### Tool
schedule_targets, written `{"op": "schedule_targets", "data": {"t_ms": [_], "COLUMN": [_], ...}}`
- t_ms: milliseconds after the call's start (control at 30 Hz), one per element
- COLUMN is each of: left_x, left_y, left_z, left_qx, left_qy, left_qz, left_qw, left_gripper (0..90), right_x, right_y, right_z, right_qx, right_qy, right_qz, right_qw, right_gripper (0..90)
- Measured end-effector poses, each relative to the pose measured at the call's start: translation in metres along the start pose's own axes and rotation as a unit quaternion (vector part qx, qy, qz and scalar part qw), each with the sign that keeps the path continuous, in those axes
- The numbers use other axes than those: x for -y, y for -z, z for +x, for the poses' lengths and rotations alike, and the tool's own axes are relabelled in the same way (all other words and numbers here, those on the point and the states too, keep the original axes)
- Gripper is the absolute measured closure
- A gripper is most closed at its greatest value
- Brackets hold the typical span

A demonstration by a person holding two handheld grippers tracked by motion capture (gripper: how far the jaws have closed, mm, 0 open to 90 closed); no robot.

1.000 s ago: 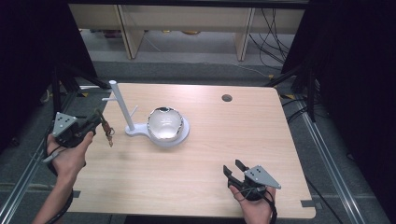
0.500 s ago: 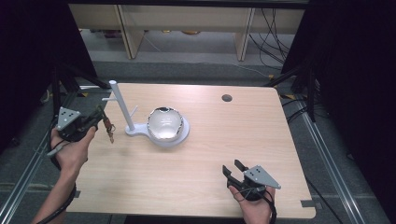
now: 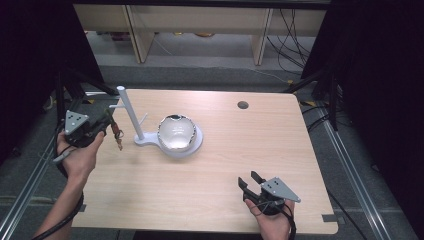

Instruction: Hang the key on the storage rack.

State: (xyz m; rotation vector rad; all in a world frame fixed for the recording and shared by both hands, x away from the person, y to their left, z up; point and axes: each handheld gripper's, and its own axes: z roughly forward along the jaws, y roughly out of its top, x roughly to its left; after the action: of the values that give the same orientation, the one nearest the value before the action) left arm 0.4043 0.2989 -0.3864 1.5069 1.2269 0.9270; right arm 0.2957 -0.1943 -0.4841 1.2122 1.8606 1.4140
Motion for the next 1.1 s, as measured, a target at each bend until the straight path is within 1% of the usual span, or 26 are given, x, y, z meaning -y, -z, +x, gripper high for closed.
{"op": "schedule_targets", "data": {"t_ms": [67, 167, 200, 300, 367, 433, 600, 667, 800, 833, 933, 967, 1000, 1100], "left_x": [0.000, -0.001, -0.001, -0.001, -0.001, -0.001, -0.003, -0.004, -0.005, -0.006, -0.007, -0.008, -0.008, -0.008], "left_y": [-0.002, -0.005, -0.006, -0.009, -0.011, -0.012, -0.016, -0.017, -0.019, -0.019, -0.020, -0.020, -0.021, -0.022], "left_z": [0.000, 0.002, 0.002, 0.003, 0.004, 0.004, 0.003, 0.003, 0.000, 0.000, -0.002, -0.003, -0.003, -0.005], "left_qx": [-0.003, -0.006, -0.007, -0.011, -0.015, -0.017, -0.024, -0.025, -0.026, -0.025, -0.026, -0.026, -0.025, -0.025], "left_qy": [0.000, 0.000, 0.000, 0.000, 0.000, -0.003, -0.008, -0.010, -0.014, -0.015, -0.017, -0.019, -0.019, -0.020], "left_qz": [0.000, 0.003, 0.005, 0.007, 0.007, 0.009, 0.009, 0.010, 0.009, 0.008, 0.007, 0.008, 0.008, 0.010], "left_qw": [1.0000, 1.0000, 1.0000, 0.9999, 0.9999, 0.9998, 0.9996, 0.9996, 0.9995, 0.9995, 0.9995, 0.9995, 0.9995, 0.9994], "left_gripper": [83.3, 83.3, 83.3, 83.3, 83.3, 83.3, 83.2, 83.2, 83.2, 83.2, 83.2, 83.2, 83.2, 83.2], "right_x": [0.000, -0.001, -0.001, -0.001, 0.000, 0.000, 0.000, 0.000, -0.001, -0.001, -0.001, -0.001, -0.001, -0.001], "right_y": [0.000, 0.001, 0.001, 0.001, 0.000, 0.001, 0.001, 0.001, 0.002, 0.001, 0.002, 0.002, 0.001, 0.002], "right_z": [0.000, 0.001, 0.001, 0.001, 0.000, 0.001, 0.001, 0.001, 0.001, 0.000, 0.001, -0.001, 0.000, 0.000], "right_qx": [-0.003, -0.007, -0.004, -0.004, -0.008, -0.004, -0.006, -0.003, -0.002, 0.000, -0.002, 0.005, 0.003, 0.003], "right_qy": [-0.002, -0.004, -0.003, -0.004, -0.005, -0.002, -0.004, 0.000, -0.003, 0.002, -0.002, 0.016, 0.007, 0.008], "right_qz": [-0.005, 0.001, -0.002, 0.001, -0.002, -0.001, -0.002, -0.003, 0.002, -0.001, 0.004, -0.001, -0.005, -0.002], "right_qw": [1.0000, 1.0000, 1.0000, 1.0000, 1.0000, 1.0000, 1.0000, 1.0000, 1.0000, 1.0000, 1.0000, 0.9999, 1.0000, 1.0000], "right_gripper": [48.2, 48.1, 48.1, 48.1, 48.1, 48.1, 48.1, 48.1, 48.2, 48.2, 48.1, 48.1, 48.1, 48.1]}}
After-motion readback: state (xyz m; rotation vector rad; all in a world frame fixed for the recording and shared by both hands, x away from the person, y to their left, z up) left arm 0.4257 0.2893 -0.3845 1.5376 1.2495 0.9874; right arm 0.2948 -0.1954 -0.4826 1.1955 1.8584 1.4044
